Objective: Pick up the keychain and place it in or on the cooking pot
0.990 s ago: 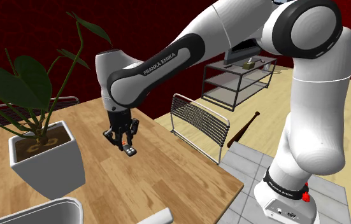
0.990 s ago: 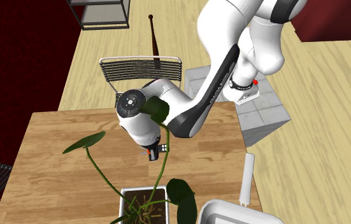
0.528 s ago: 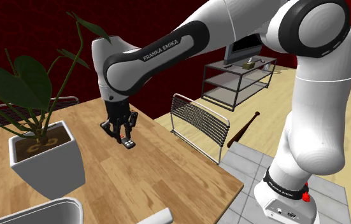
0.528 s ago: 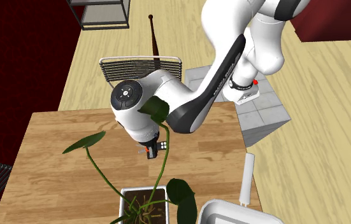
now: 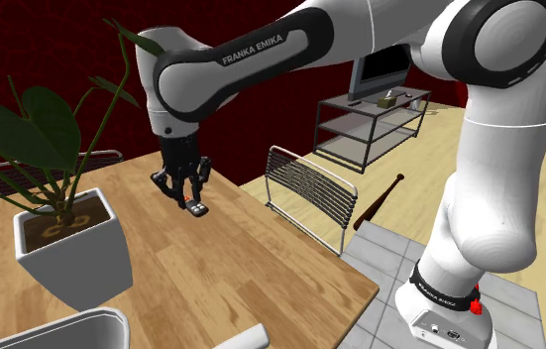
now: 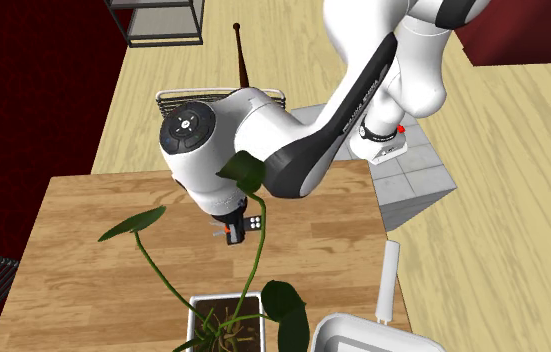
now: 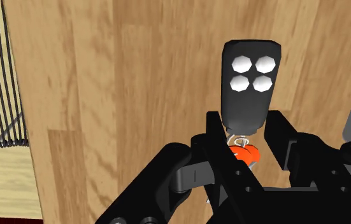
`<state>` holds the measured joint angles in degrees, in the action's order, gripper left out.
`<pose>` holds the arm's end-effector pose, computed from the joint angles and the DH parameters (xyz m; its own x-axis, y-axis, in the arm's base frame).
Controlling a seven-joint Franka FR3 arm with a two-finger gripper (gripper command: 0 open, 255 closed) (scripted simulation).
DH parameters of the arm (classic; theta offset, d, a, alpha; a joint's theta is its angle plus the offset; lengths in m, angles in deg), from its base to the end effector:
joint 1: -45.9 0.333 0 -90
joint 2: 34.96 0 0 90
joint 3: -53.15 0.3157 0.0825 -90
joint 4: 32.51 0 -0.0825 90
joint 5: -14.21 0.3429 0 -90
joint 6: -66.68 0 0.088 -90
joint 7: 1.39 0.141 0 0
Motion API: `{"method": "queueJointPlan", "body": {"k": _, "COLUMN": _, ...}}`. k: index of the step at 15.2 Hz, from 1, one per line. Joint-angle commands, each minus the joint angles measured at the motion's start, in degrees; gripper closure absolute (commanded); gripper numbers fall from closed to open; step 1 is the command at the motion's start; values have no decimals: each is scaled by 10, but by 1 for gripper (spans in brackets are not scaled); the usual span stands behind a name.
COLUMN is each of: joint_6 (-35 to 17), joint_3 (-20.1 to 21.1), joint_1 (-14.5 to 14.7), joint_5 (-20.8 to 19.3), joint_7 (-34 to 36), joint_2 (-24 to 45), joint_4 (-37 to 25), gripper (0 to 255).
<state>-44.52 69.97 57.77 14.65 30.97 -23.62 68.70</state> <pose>0.5084 0.2690 0.4326 0.9964 -0.0706 -0.0473 -0.0728 -0.9963 -0.0458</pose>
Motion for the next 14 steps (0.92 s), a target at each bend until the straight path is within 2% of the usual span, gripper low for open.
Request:
{"method": "queueJointPlan", "body": {"k": 1, "joint_6": 12, "joint_3": 1, "joint_1": 1, "joint_5": 1, "joint_7": 1, "joint_2": -5, "joint_4": -8, "gripper": 255}}
{"method": "queueJointPlan", "body": {"k": 14, "joint_6": 110, "joint_3": 2, "joint_1": 1, "joint_5": 4, "joint_7": 4, "joint_2": -14, "joint_4": -96, "gripper": 255}}
